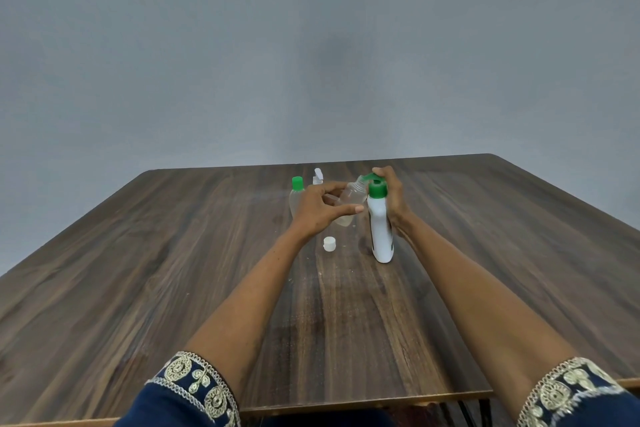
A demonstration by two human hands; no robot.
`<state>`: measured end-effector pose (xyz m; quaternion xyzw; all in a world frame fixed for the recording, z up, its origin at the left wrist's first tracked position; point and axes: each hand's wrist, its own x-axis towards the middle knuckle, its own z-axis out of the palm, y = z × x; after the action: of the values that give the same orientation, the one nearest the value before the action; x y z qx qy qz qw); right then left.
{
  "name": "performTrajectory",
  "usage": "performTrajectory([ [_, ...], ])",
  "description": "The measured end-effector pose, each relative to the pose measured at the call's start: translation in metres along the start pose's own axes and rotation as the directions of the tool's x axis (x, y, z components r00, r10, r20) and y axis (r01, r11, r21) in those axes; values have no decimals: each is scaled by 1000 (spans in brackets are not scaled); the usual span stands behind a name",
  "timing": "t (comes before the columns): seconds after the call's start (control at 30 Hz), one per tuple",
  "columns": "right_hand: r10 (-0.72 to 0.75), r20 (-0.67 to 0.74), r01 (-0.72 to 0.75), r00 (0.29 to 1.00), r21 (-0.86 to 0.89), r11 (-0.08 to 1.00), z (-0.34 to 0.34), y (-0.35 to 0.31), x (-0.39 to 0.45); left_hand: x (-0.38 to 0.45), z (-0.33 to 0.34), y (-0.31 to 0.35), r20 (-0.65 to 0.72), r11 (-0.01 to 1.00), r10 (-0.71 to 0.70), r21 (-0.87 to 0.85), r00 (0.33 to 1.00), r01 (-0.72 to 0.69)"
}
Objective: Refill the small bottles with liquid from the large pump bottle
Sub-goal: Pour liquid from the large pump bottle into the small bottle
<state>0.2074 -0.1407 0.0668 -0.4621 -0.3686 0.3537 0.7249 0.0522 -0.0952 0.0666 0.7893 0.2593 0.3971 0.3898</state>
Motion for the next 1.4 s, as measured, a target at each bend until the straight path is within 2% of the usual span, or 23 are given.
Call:
performTrajectory([
  [0.13,-13,48,15,999,-38,999,-1,-1,-1,1,1,1,-12,1000,6,-7,1000,-6],
  [0.3,-1,19,1,1000,-42,999,-2,-3,-1,4,-3,0,0,999,18,52,1000,-18],
  [0.57,-23,16,23,1000,43,999,0,-5,-4,3,1,2,-13,999,7,34,1000,-7],
  [0.77,15,1,-15,1000,22,1000,-1,-4,-2,3,-1,2,2,999,6,46,1000,-6],
  [0.93,-8,53,8,999,-1,1000,-2,-1,-2,2,0,3,-9,999,7,38,1000,-7],
  [1.13,-1,-7,1,1000,44,999,-3,-2,0,3,-1,3,8,999,0,52,1000,0],
  [1.3,-18,15,18,1000,-17,1000,-2,-3,-3,2,0,4,0,999,-6,51,1000,6],
  [1.4,-78,-2,77,997,-95,993,0,-5,-3,3,2,6,-6,998,-4,58,1000,4],
])
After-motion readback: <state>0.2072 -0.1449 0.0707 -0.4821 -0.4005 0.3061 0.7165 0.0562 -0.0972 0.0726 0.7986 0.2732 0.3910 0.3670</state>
